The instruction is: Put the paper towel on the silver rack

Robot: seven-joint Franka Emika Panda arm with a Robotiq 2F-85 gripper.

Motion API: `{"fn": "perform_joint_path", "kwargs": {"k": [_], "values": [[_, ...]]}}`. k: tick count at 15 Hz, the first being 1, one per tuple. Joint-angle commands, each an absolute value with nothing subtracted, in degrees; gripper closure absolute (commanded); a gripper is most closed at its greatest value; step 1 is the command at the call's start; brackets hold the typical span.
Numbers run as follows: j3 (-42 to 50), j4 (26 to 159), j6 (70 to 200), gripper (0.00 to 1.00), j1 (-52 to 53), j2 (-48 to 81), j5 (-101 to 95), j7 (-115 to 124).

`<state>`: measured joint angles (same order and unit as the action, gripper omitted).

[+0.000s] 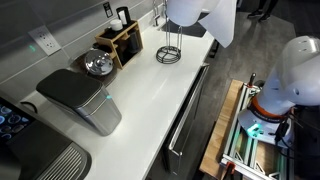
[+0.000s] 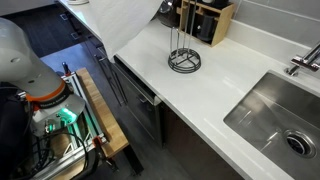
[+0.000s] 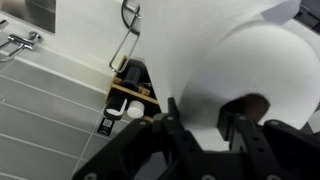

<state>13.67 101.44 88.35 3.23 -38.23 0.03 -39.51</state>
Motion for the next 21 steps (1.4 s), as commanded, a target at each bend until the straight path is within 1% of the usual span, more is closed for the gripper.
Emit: {"fn": "perform_joint_path", "kwargs": {"k": [1,3,4,7,12,13,21], "values": [[15.69,92.8,87.66,0.85,5.13,-32.35,0.87,-43.27],[16.24,89.55,88.21,0.85,4.88,-29.86,1.41,-44.17],[14.7,94.29,88.3,0.6,3.49,-33.15,0.7,-42.72],[14.96,91.16,88.31,0.6,3.16,-30.08,1.03,-43.47],[14.97,90.35,88.3,0.6,3.13,-29.55,1.08,-43.52],[15.75,89.79,88.04,0.85,3.32,-29.02,2.12,-43.47],[21.02,81.24,84.01,0.85,2.43,-22.37,5.58,-47.5]]}}
